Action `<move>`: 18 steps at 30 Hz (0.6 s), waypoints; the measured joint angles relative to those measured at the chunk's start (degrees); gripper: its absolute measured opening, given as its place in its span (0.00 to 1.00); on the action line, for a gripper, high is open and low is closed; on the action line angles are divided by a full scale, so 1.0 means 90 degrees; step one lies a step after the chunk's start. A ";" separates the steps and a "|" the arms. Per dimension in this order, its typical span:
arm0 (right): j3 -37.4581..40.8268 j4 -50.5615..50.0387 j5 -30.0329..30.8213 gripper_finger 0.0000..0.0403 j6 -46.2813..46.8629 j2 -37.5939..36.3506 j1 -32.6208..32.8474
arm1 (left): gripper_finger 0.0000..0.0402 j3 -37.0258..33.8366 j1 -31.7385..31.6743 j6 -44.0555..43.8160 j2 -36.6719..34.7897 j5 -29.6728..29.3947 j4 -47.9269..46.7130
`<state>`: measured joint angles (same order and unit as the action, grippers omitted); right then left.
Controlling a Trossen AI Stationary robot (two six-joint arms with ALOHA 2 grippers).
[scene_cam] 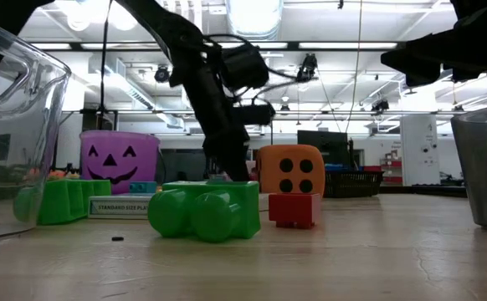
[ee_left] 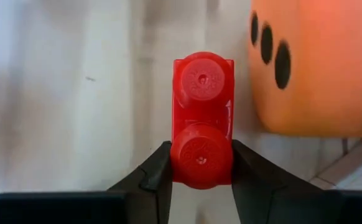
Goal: Pick & Place Toys
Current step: Put the red game piece into the black bin
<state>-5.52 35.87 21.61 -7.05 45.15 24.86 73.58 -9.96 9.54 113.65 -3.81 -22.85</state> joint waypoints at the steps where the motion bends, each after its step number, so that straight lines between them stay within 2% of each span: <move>1: 0.0000 -0.0001 0.0000 0.59 0.0000 0.0000 0.0000 | 0.30 0.0000 -0.0004 0.0003 -0.0112 -0.0047 0.0002; 9: 0.0000 0.0006 0.0056 0.59 0.0222 0.0011 -0.0188 | 0.30 0.0000 0.0000 0.0058 -0.0973 -0.0128 0.0123; 13: -0.0015 0.0031 0.0295 0.59 0.0610 0.0090 -0.0584 | 0.30 -0.0102 0.0070 0.0077 -0.1242 -0.0121 0.0488; 18: -0.0217 -0.0027 0.0214 0.59 0.0773 0.0364 -0.1146 | 0.30 -0.0143 0.0173 0.0114 -0.1326 -0.0036 0.0653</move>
<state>-7.47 35.63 23.53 -0.09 48.42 14.54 72.29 -8.40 10.57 101.71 -4.13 -16.97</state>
